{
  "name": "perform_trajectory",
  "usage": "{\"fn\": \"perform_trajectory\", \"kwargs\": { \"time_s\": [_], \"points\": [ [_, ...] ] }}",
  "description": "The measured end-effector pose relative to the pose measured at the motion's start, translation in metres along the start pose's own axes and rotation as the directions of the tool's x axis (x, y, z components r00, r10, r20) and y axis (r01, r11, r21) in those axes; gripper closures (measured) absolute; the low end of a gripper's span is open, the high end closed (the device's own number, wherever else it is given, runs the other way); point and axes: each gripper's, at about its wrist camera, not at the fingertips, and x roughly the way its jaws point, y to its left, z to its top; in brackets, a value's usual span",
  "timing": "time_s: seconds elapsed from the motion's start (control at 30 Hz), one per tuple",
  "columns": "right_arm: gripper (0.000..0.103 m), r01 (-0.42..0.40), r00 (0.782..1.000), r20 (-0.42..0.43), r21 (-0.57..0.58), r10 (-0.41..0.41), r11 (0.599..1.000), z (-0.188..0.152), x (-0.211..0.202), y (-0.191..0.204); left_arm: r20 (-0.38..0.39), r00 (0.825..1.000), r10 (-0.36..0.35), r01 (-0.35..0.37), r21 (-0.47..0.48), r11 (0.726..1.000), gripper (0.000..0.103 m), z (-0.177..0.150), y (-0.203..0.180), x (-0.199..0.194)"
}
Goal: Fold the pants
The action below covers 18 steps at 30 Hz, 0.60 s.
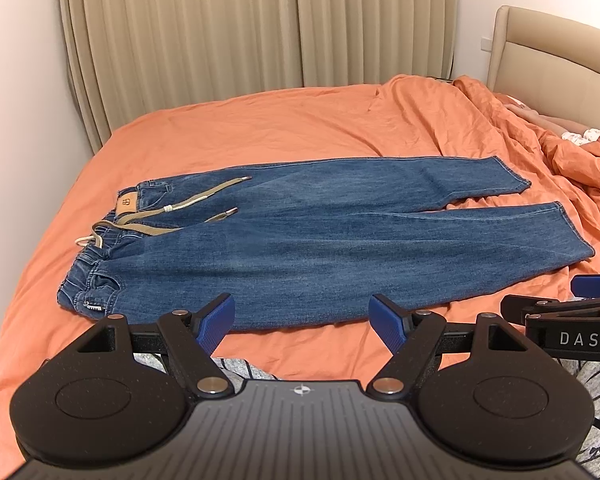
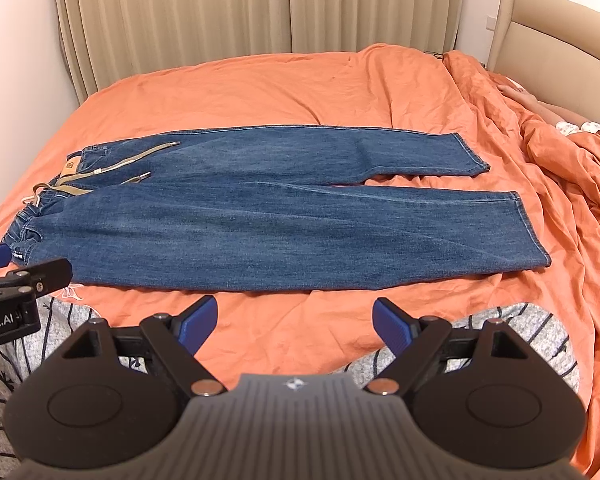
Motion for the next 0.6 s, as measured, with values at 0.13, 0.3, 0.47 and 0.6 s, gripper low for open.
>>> {"fn": "perform_trajectory", "kwargs": {
  "time_s": [0.13,0.3,0.47,0.6],
  "points": [
    [0.022,0.002,1.0,-0.001,0.0,-0.002,1.0,0.0002,0.0,0.0003,-0.003,1.0,-0.003,0.003,0.004,1.0,0.014,-0.0009,0.0023,0.0012],
    [0.022,0.002,1.0,-0.004,0.008,-0.002,1.0,0.0006,-0.0002,-0.0013,-0.003,1.0,-0.004,0.004,0.006,1.0,0.014,-0.0011,0.0022,0.0021],
    [0.022,0.004,1.0,-0.005,0.015,-0.004,1.0,-0.0007,0.0002,-0.0025,-0.003,1.0,-0.004,0.004,0.006,1.0,0.014,-0.0013,0.0019,0.0021],
    [0.022,0.005,1.0,-0.005,0.02,-0.005,1.0,-0.0014,0.0006,-0.0039,-0.003,1.0,-0.003,0.003,0.01,1.0,0.014,-0.0019,-0.0006,0.0025]
  ]
}}
